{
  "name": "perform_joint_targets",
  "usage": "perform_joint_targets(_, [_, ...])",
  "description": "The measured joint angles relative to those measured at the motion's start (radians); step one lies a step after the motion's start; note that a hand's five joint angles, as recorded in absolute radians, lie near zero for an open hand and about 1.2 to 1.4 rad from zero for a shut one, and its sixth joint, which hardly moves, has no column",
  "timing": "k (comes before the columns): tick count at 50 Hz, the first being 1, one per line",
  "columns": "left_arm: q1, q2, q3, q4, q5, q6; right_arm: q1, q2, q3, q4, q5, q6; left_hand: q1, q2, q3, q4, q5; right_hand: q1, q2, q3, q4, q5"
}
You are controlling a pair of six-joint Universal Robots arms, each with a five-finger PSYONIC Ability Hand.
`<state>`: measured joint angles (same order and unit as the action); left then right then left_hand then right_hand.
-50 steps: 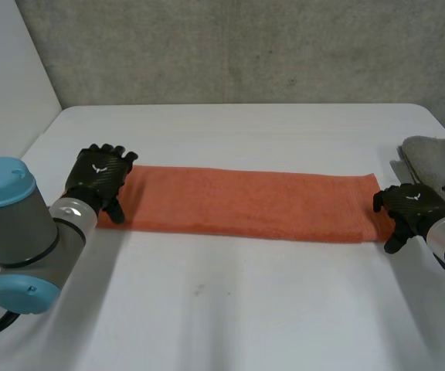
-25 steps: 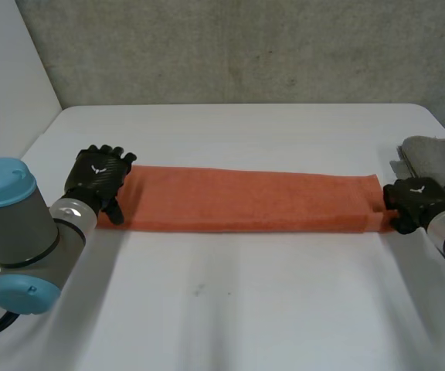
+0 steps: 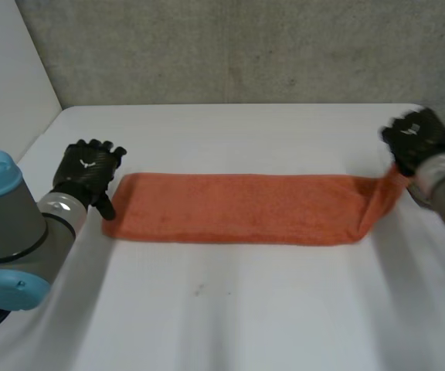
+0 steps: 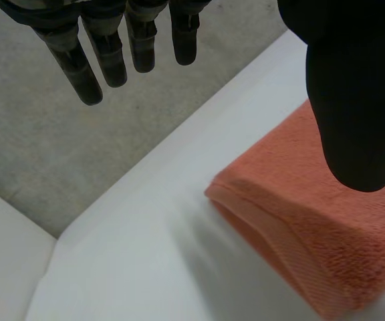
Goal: Fold the laundry.
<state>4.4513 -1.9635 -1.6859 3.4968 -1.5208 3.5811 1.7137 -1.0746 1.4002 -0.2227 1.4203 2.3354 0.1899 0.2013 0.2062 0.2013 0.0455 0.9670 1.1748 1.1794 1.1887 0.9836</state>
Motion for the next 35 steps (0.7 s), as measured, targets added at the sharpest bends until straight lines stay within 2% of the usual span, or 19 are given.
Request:
perform_joint_targets(6, [0.043, 0.045, 0.000, 0.001, -0.001, -0.009, 0.246, 0.104, -0.206, -0.007, -0.013, -0.005, 0.000, 0.000, 0.000, 0.000, 0.000, 0.000, 0.000, 0.000, 0.000, 0.000])
perform_joint_targets(8, [0.065, 0.066, 0.000, 0.001, -0.001, -0.021, 0.357, 0.181, -0.324, -0.007, -0.033, -0.008, 0.000, 0.000, 0.000, 0.000, 0.000, 0.000, 0.000, 0.000, 0.001, 0.000])
perform_joint_targets(11, [0.092, 0.089, 0.000, 0.001, 0.000, -0.040, 0.457, 0.284, -0.459, -0.006, -0.081, -0.012, 0.000, 0.000, 0.000, 0.000, 0.000, 0.000, 0.000, 0.000, 0.001, 0.000])
perform_joint_targets(14, [0.104, 0.097, 0.001, 0.001, 0.000, -0.050, 0.495, 0.333, -0.517, -0.005, -0.111, -0.013, 0.000, 0.000, 0.000, 0.000, 0.000, 0.000, 0.000, 0.000, 0.001, 0.000])
perform_joint_targets(15, [0.123, 0.112, 0.001, 0.001, 0.001, -0.068, 0.567, 0.438, -0.633, -0.003, -0.183, -0.014, 0.000, 0.000, 0.000, 0.000, 0.000, 0.000, 0.000, 0.000, 0.001, 0.000])
perform_joint_targets(17, [0.127, 0.114, 0.001, 0.001, 0.001, -0.072, 0.578, 0.457, -0.652, -0.002, -0.195, -0.014, 0.000, 0.000, 0.000, 0.000, 0.000, 0.000, 0.000, 0.000, 0.001, 0.000])
perform_joint_targets(19, [0.138, 0.120, 0.001, 0.001, 0.002, -0.082, 0.637, 0.554, -0.751, 0.000, -0.260, -0.013, 0.000, 0.000, 0.000, 0.000, 0.000, 0.000, 0.000, 0.000, 0.001, 0.000])
perform_joint_targets(24, [0.139, 0.119, 0.001, 0.001, 0.002, -0.087, 0.700, 0.671, -0.862, 0.008, -0.312, -0.009, 0.000, 0.000, 0.000, 0.000, 0.000, 0.000, 0.000, 0.000, 0.001, 0.000])
perform_joint_targets(25, [0.137, 0.117, 0.001, 0.001, 0.002, -0.087, 0.713, 0.700, -0.888, 0.014, -0.319, -0.007, 0.000, 0.000, 0.000, 0.000, 0.000, -0.012, -0.032, -0.034, -0.029, -0.014])
perform_joint_targets(26, [0.136, 0.115, 0.000, 0.001, 0.002, -0.087, 0.718, 0.711, -0.897, 0.018, -0.320, -0.006, 0.000, 0.000, 0.000, 0.000, 0.000, -0.147, -0.183, -0.165, -0.171, -0.143])
perform_joint_targets(28, [0.134, 0.113, 0.000, 0.001, 0.002, -0.087, 0.723, 0.720, -0.906, 0.027, -0.317, -0.002, 0.000, 0.000, 0.000, 0.000, 0.000, -0.223, -0.244, -0.245, -0.250, -0.220])
perform_joint_targets(29, [0.132, 0.111, -0.001, 0.001, 0.002, -0.086, 0.725, 0.722, -0.909, 0.036, -0.311, 0.003, 0.000, 0.000, 0.000, 0.000, 0.000, -0.514, -0.548, -0.542, -0.546, -0.511])
perform_joint_targets(31, [0.129, 0.108, -0.004, 0.000, 0.003, -0.085, 0.724, 0.711, -0.908, 0.060, -0.285, 0.016, 0.000, 0.000, 0.000, 0.000, 0.000, -0.726, -0.868, -0.863, -0.868, -0.835])
perform_joint_targets(32, [0.129, 0.108, -0.004, 0.000, 0.003, -0.085, 0.724, 0.711, -0.908, 0.060, -0.285, 0.016, 0.000, 0.000, 0.000, 0.000, 0.000, -0.726, -0.868, -0.863, -0.868, -0.835])
perform_joint_targets(33, [0.127, 0.106, -0.007, 0.000, 0.003, -0.085, 0.720, 0.683, -0.901, 0.095, -0.240, 0.041, 0.000, 0.000, 0.000, 0.000, 0.000, -0.765, -0.945, -0.950, -0.948, -0.911])
perform_joint_targets(35, [0.122, 0.104, -0.013, 0.000, 0.004, -0.084, 0.707, 0.633, -0.879, 0.153, -0.167, 0.091, 0.000, 0.000, 0.000, 0.000, 0.000, -0.769, -0.961, -0.969, -0.959, -0.921])
